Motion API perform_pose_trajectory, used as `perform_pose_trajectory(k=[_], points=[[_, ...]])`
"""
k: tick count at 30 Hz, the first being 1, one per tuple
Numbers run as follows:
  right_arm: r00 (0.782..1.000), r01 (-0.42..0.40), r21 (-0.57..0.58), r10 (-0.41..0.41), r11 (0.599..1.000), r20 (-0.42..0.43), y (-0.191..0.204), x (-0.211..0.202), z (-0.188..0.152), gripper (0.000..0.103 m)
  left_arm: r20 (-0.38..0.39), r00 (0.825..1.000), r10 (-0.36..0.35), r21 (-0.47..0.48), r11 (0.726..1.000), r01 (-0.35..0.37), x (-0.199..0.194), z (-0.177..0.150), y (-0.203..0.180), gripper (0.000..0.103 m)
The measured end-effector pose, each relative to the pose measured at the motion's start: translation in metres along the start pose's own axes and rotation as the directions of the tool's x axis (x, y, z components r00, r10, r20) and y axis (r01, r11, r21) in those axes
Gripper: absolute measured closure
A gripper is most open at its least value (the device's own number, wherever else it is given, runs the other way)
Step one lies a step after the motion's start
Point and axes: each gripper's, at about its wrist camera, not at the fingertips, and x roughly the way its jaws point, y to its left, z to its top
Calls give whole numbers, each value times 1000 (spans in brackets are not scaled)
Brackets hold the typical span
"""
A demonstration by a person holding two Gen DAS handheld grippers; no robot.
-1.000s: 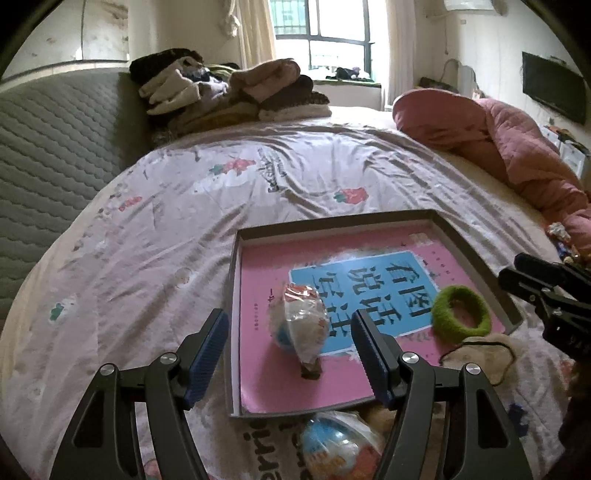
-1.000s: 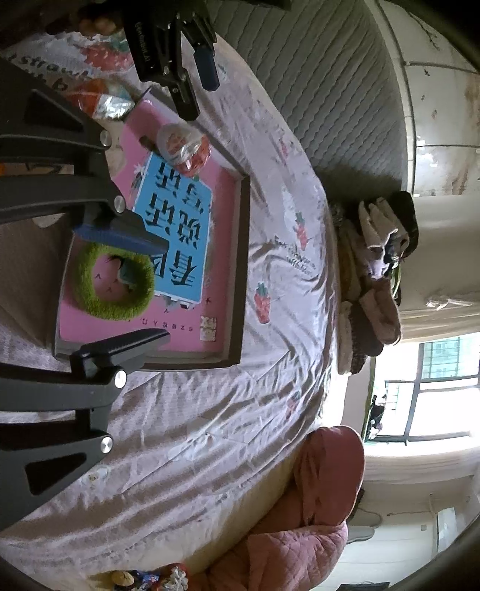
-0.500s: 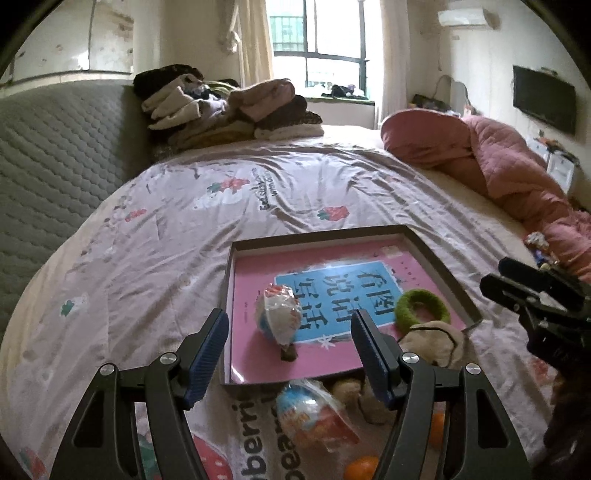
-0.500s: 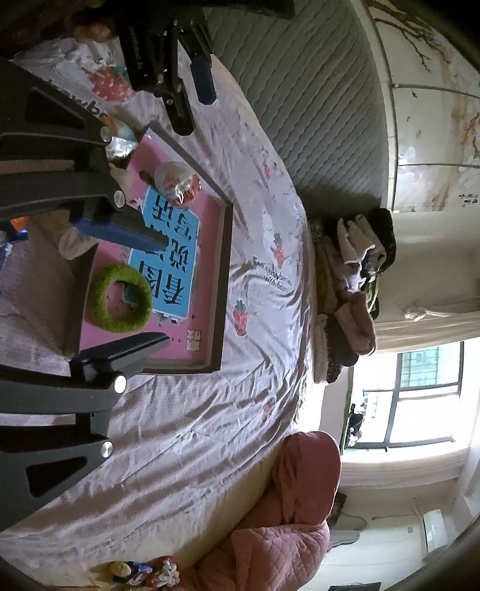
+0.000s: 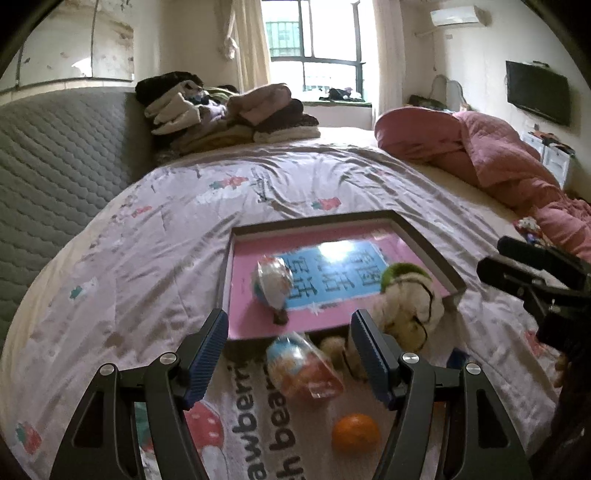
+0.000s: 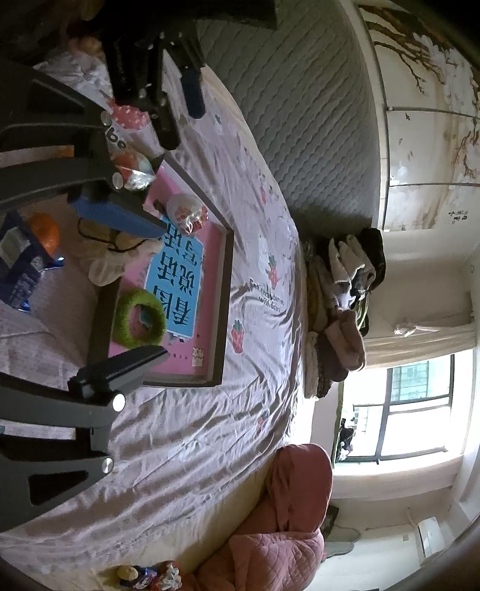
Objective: Organize objects
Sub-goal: 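Withdraw both tools from the tray back toward the remaining items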
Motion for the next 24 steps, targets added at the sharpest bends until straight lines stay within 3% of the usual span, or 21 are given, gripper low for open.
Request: perform_pose_trajectory(k=[24], points=[[997,10,-36,-13,999,-79,4,-17,-47,39,-75,997,1,20,1000,1,-2,-40,-15,32]])
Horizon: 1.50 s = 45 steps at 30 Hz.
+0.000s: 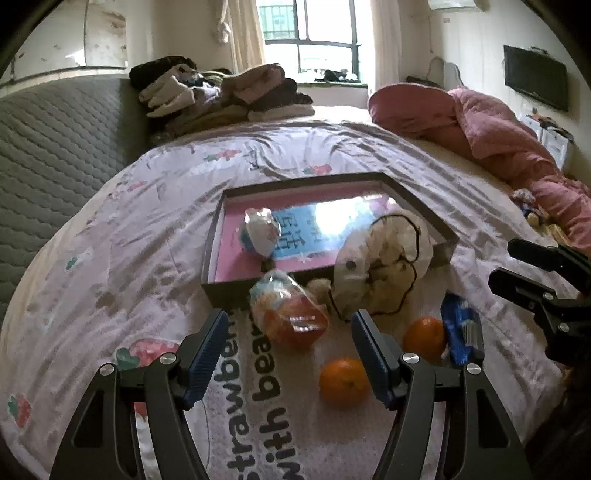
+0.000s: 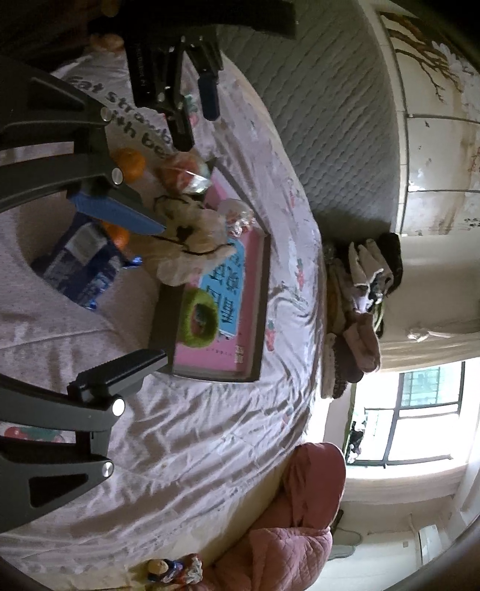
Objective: Organize objects
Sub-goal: 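Withdraw both tools from the tray back toward the remaining items, then grasp blue snack packet with right tool while left tool approaches an orange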
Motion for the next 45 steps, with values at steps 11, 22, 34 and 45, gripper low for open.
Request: perform_pose_trajectory(k=[11,22,34,45], points=[[1000,7,-31,-8,999,-22,4,-7,-15,39,-46,999,-6,-5,1000,6,1,-17,-3,32],[996,1,-92,-8,996,-84,13,-1,-31,39,-78,997,-9,5,1000,9,0,-28,-5,32],[994,-2,-97,-8,995,-107,14,-3,-39,39,-103,995,-11,11,1000,12,-1,-38,-7,32],[992,12,-118,-27,993,-121,14,1,-42,39,-141,990,-22,24,999,26,4,-46,-11,32]])
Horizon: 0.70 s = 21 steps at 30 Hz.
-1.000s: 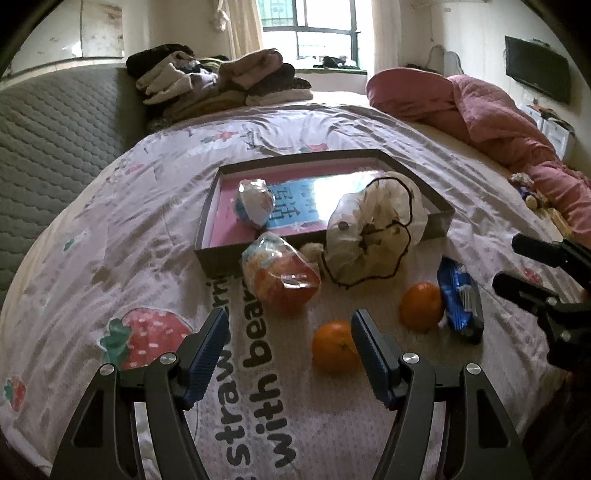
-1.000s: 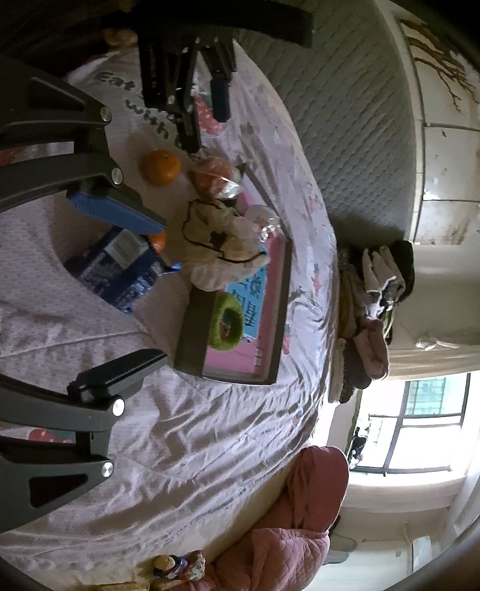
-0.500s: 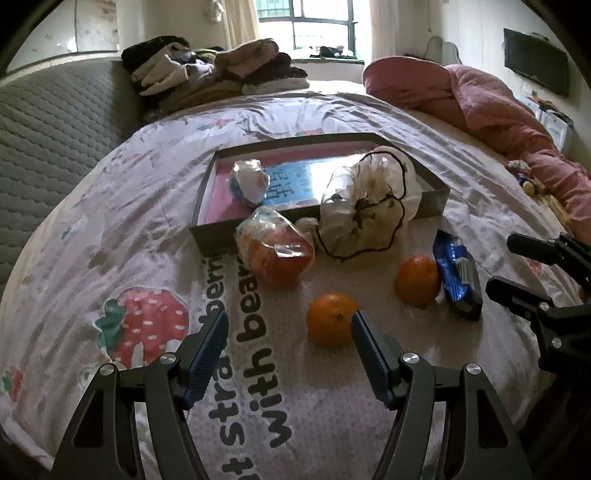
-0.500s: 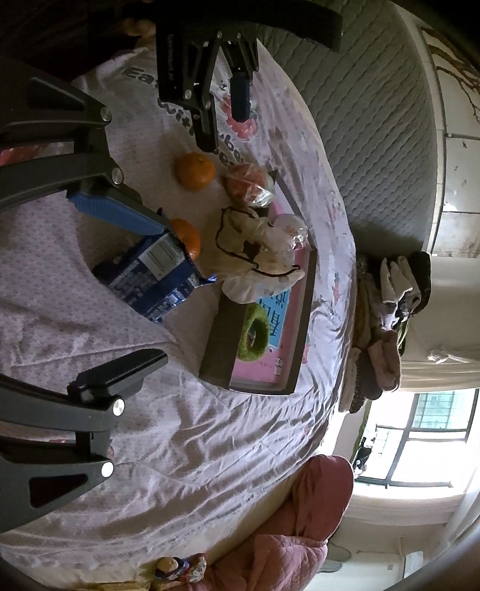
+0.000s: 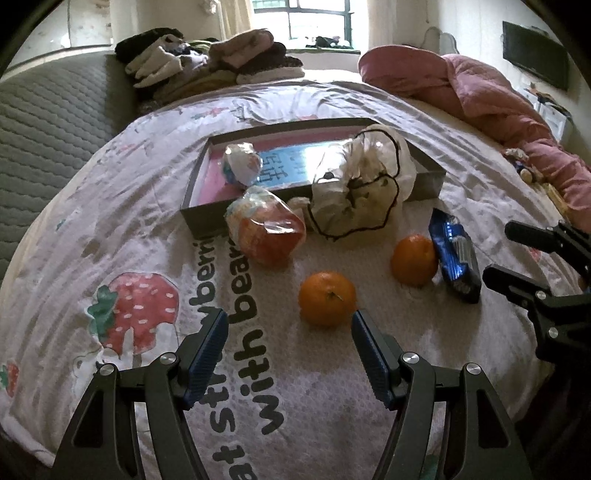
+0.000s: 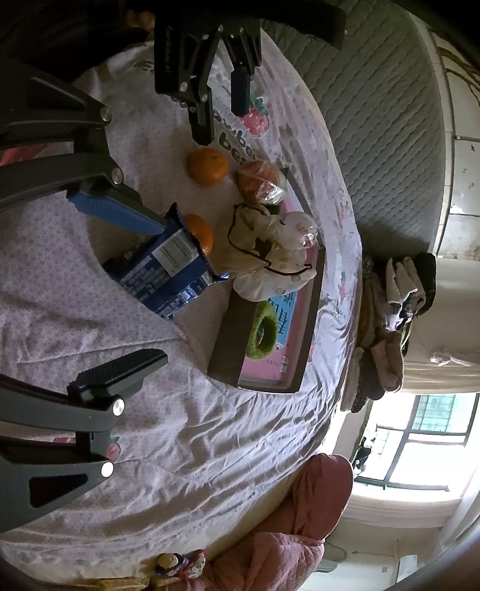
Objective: Organize objects
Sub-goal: 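Grasp blue snack packet with right tool while left tool approaches an orange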
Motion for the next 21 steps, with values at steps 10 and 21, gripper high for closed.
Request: perform_pose_trajectory(k=[10,21], points=[[999,12,-26,-13,1000,-30,1,13,-2,39,-18,1000,-9,-6,1000,9,7,-4,0,32],[999,-2,-44,-1,999,-47,4,24,-1,39,-21,999,-24,-2,1000,24,15,-4,-5,32]])
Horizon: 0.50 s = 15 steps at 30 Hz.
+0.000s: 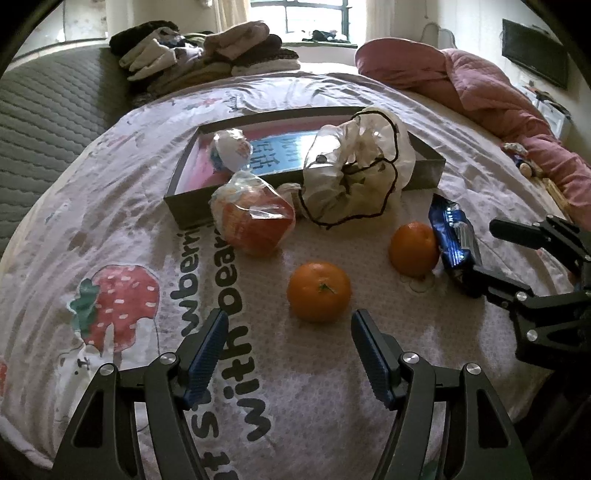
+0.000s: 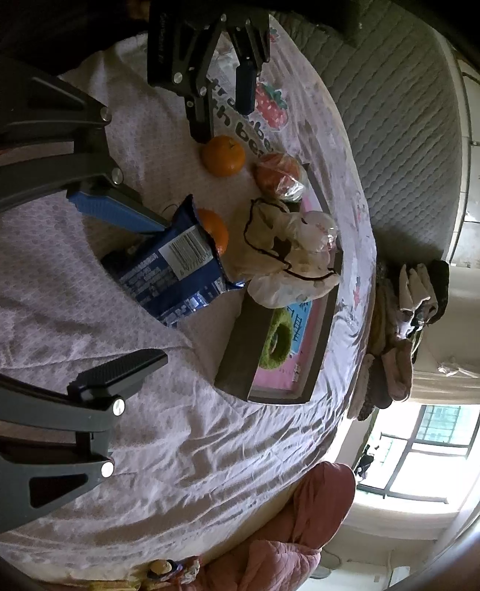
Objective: Organize objects
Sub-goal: 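Grasp blue snack packet with right tool while left tool approaches an orange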
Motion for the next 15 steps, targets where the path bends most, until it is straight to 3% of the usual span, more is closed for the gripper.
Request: perform_pose_trajectory(k=[15], points=[[999,-37,13,37,999,-7,-3,13,8,39,4,1000,-25,-22,999,25,16,5,4,32]])
